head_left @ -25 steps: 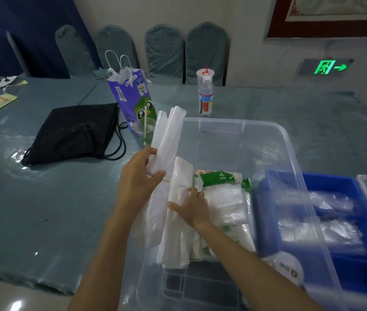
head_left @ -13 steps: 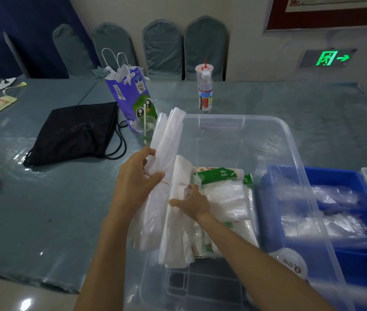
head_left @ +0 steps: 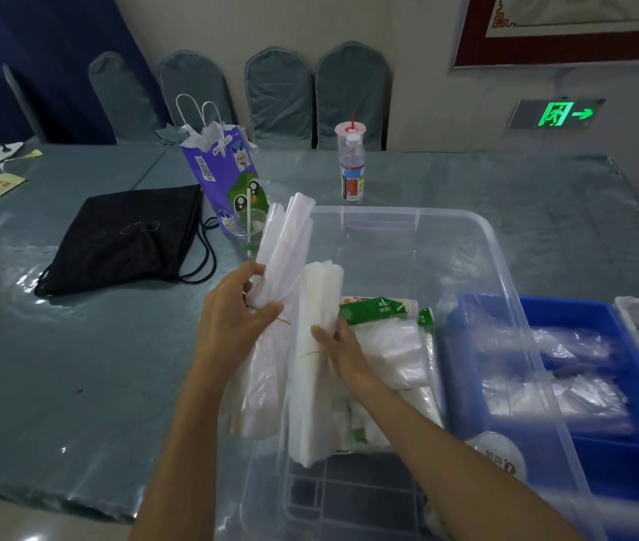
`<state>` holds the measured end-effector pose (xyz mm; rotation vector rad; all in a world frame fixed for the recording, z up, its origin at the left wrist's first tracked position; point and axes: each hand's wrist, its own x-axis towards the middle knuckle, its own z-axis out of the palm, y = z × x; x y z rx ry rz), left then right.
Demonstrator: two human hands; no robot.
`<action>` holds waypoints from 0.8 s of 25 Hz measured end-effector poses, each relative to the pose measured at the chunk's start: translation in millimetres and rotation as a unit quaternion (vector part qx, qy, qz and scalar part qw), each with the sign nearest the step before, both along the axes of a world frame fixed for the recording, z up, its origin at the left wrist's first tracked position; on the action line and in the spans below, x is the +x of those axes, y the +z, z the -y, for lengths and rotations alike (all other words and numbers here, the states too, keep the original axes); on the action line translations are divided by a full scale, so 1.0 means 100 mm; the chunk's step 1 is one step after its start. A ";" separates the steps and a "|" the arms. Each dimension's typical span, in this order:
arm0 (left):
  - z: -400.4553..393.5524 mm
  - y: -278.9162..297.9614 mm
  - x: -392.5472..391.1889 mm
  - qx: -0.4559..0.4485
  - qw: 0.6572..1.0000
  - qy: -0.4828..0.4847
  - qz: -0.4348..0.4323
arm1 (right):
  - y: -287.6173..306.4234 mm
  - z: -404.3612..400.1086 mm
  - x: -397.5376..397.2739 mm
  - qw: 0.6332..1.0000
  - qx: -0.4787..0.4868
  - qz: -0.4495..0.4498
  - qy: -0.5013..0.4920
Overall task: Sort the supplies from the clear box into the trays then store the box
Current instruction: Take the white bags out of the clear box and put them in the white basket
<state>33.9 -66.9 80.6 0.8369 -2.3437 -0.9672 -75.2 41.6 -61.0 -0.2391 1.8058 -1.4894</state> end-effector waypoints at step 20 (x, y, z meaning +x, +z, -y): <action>-0.42 0.58 -0.36 -0.005 0.992 -0.022 -0.124 | 1.58 -0.89 -0.56 0.961 -0.121 -0.188 -0.165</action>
